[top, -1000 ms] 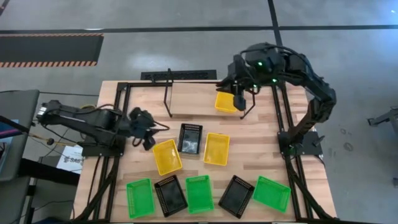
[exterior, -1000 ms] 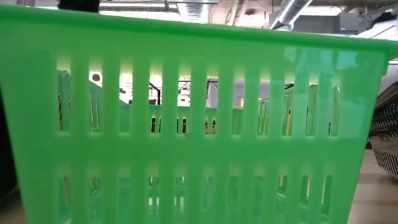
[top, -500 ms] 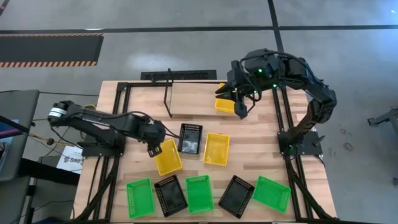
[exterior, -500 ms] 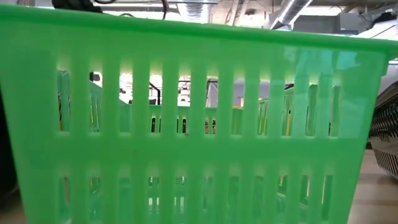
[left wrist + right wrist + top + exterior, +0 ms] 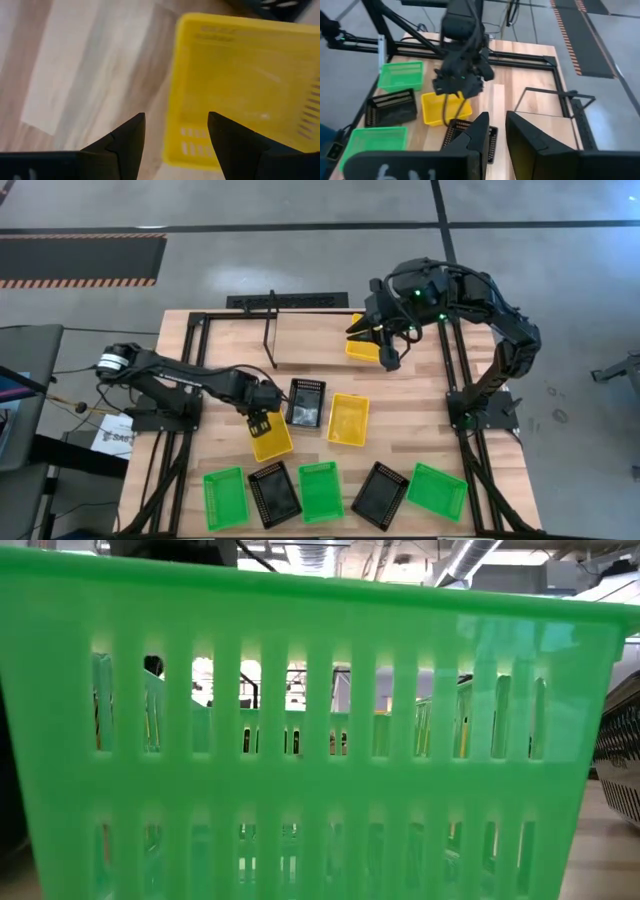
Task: Stack baskets on shelf by color
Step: Stack the left yellow bin on top of the yellow bin
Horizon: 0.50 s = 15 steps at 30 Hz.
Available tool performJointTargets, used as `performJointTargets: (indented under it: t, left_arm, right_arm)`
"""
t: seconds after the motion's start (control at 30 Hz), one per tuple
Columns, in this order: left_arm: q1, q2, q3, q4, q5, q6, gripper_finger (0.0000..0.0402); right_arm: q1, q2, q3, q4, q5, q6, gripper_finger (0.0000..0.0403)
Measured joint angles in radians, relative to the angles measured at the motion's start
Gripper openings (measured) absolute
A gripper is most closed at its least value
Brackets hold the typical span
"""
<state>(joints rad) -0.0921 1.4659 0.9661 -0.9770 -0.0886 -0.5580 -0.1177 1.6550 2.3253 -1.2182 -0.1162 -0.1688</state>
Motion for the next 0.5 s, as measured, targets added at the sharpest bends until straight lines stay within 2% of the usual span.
performJointTargets:
  t: [0.13, 0.5]
  left_arm:
    - [0.035, 0.009, 0.000, 0.002, -0.024, 0.012, 0.0204]
    - [0.072, 0.009, 0.000, 0.017, 0.025, 0.015, 0.0204]
  right_arm:
    - [0.000, 0.000, 0.000, -0.002, -0.018, -0.019, 0.0087]
    - [0.000, 0.000, 0.000, -0.033, -0.022, -0.044, 0.0087]
